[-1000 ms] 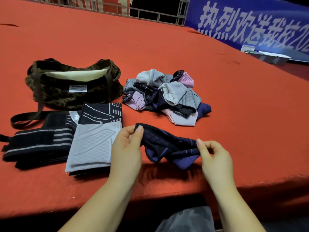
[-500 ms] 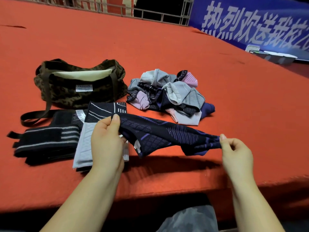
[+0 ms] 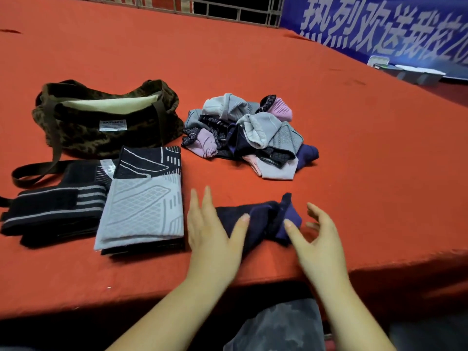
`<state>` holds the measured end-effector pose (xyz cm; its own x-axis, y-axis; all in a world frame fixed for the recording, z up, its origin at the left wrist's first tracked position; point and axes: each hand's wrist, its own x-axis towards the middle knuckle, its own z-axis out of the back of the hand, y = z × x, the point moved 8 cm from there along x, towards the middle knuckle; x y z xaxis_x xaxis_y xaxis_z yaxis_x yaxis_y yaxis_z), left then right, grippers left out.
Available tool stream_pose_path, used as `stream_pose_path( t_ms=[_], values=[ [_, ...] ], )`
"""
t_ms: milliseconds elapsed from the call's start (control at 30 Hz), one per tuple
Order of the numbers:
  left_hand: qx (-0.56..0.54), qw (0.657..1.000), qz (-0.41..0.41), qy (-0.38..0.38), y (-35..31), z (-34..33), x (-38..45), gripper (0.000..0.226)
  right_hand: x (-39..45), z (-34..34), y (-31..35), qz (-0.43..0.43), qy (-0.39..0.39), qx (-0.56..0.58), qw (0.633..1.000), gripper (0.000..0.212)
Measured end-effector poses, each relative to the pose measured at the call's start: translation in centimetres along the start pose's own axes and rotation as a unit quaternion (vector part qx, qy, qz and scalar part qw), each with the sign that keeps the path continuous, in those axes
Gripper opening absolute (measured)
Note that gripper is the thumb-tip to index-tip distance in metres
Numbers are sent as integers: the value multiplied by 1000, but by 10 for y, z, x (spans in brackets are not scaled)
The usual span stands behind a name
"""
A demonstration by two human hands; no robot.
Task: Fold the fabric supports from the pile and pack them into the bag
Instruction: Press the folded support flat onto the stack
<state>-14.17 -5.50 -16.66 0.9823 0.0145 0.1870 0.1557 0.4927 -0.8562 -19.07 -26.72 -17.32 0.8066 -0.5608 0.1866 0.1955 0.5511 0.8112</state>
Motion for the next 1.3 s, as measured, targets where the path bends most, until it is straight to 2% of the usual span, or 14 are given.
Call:
stream_pose_path(
  t_ms=[67,133,267,367,433,500,533,667,867,1033,1100,1167,1233,1300],
  values=[
    [107,982,-153,1,-19,-2,-14,73,-16,2,9,86,-54,-44,994,48],
    [185,957,-222,34,-20,-15,-22,63,-25,-1,12,133,-83,-76,985,34],
    [284,933,-210,66,3,-28,-17,65,-29,-3,22,190,-125,-114,967,17],
    [296,933,-192,63,9,-27,-8,80,-29,-6,36,235,-140,-132,953,19],
    [307,929,-190,74,4,-27,-2,75,-29,-11,41,247,-141,-154,946,23],
    [324,920,-191,110,-9,-28,0,65,-25,-18,42,234,-133,-193,944,30],
    [334,918,-190,101,-11,-27,2,60,-21,-22,40,221,-126,-212,944,34],
    [277,939,-181,89,-11,-23,4,43,-5,-28,31,175,-111,-255,945,41],
    [230,953,-165,103,-7,-28,-3,39,8,-29,18,124,-102,-247,956,16],
    [210,961,-156,84,-11,-17,2,38,8,-4,29,136,-174,-170,960,9],
    [198,965,-155,72,-16,-7,6,36,14,20,28,106,-211,-112,965,17],
    [177,969,-161,64,-22,0,10,34,26,39,19,69,-214,-58,973,18],
    [171,969,-164,64,-31,5,14,33,39,54,5,35,-211,-36,976,13],
    [161,973,-154,62,-37,14,20,32,46,70,-8,6,-223,-21,974,19]
  ],
)
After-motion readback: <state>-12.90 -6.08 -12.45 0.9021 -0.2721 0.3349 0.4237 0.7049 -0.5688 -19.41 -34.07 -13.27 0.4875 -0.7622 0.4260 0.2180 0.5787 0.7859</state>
